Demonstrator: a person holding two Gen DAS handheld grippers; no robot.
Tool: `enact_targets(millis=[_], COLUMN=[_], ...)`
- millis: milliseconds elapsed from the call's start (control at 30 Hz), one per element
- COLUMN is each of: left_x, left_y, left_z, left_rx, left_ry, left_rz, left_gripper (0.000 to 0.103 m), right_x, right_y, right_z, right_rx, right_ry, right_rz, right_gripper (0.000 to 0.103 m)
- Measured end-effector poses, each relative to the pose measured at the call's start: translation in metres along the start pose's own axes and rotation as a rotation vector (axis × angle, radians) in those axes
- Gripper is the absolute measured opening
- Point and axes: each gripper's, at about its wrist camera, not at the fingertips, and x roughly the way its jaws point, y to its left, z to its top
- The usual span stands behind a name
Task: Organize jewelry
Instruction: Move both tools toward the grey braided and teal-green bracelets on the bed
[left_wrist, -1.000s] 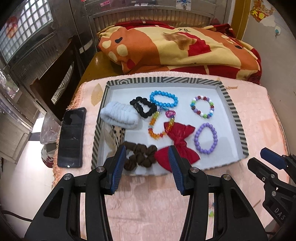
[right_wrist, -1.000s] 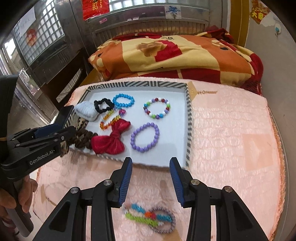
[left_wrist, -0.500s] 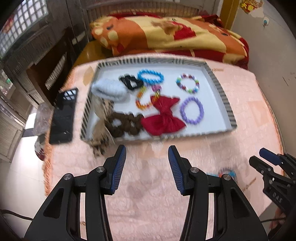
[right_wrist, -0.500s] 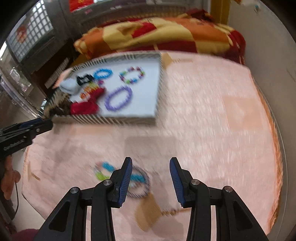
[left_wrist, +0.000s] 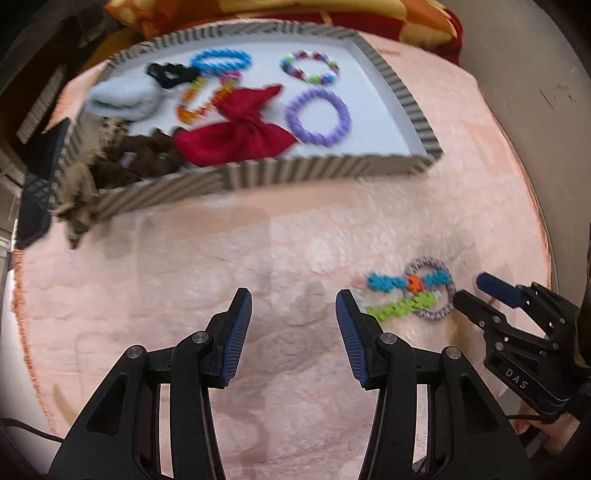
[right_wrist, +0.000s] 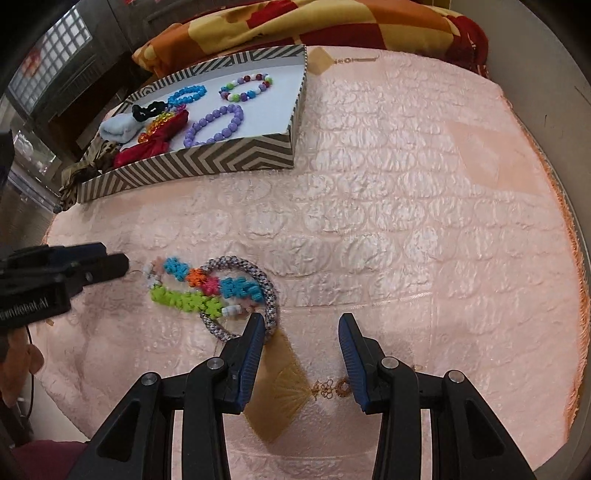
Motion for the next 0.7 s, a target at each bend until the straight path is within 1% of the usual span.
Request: enact_targets(millis=[100,200,467,533,633,667,700], left_x=[0.010,0.016,0.022,0.021,0.016,0.016,0.017], left_y=[-0.009,-0.014,-0.022,-0.023,-0.024,-0.024,-0.025], left_z=[-0.002,-0.004,0.005,0.004,0.004,0.004,0.004], left_rx=[0.029,0.037,0.049,0.056,0.050,0.057,0.073], left_ry=[0.020,0.040,0.026,0.034,0.031,0.032,0.038], left_rz=[0.003,0.000,0.017,0.000,-0.049,-0.053,-0.039], left_gripper=[0.047,0.047,0.048,0.048,0.048,0.048,0.048], right_x=[0.001,0.001,0.007,0.007,0.007,0.008,0.007], right_y=[-0.001,0.002,0.003,0.003,0.002,0.002,0.002], right_z=[0.001,0.003,0.005,0.006,0.005,0.005,0.005], right_rx=[-0.003,-0.018,-0.022,-0.022,-0.023,-0.023,-0.025], right_ry=[0.000,-0.002,0.005,0.008,0.008,0.009,0.008], right_rz=[0.006,0.002,0.014,0.015,0.013,0.013,0.013], right_gripper=[0.040,0.040,0.040,0.040,0.040,0.040,0.040])
